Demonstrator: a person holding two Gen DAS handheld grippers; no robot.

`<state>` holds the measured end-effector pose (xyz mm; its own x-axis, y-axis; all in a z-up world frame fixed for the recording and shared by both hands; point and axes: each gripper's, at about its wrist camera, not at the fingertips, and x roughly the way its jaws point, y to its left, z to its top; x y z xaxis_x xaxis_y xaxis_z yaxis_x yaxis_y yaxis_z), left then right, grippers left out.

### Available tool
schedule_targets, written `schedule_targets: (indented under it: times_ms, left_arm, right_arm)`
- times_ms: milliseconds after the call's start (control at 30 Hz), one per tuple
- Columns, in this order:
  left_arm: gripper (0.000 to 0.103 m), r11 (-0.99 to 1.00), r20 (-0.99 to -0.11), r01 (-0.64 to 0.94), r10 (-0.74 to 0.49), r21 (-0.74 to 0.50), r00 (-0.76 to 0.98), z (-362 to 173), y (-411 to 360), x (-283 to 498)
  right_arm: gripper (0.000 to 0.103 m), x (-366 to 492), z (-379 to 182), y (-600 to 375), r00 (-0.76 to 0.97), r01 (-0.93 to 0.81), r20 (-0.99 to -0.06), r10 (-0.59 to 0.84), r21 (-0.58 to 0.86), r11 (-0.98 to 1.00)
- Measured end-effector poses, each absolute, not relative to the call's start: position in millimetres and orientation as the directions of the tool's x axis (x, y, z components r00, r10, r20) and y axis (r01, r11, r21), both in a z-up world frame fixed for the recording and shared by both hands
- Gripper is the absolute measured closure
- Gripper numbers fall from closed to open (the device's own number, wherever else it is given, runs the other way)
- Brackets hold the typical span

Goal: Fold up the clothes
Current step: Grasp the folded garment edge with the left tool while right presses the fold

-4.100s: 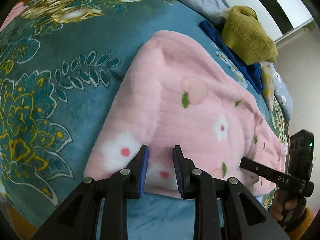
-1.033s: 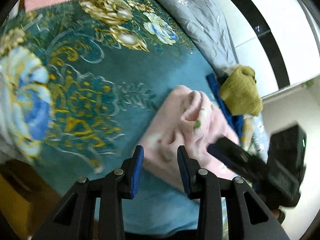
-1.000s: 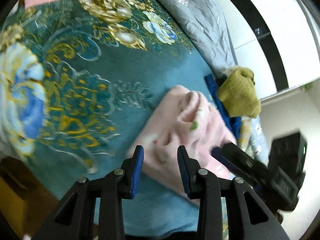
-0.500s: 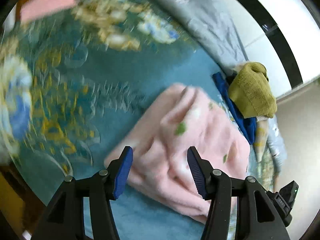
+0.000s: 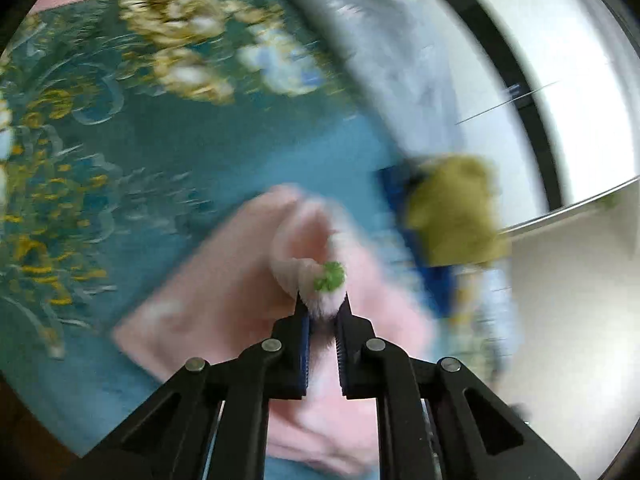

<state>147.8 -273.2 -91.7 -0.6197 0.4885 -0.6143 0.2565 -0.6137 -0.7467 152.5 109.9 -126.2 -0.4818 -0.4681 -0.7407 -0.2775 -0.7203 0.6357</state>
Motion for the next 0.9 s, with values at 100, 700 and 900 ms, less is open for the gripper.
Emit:
schedule_targets:
  times_ms: [100,700,900]
  left_arm:
    - [0.092,-0.511,-0.493,0.2,0.542,-0.836,-0.681,-72,-286,165]
    - [0.089,-0.567,-0.7,0.422,0.476,-0.707,-0.533,-162,-319,167]
    - [0.088,-0.527,-0.676,0.432,0.485,-0.732,-0.555,-168,-321,171]
  right_arm:
    - [0.039,156,-128,115,-0.488,-0.291,-0.734,-0.472,0.647,-0.705]
    - [0.033,147,-192,98,-0.419,-0.367,-0.654,-0.63,0.756,-0.542]
    - [0.048,142,-199,86,-0.454,-0.401,-0.638,-0.621,0.769,-0.498]
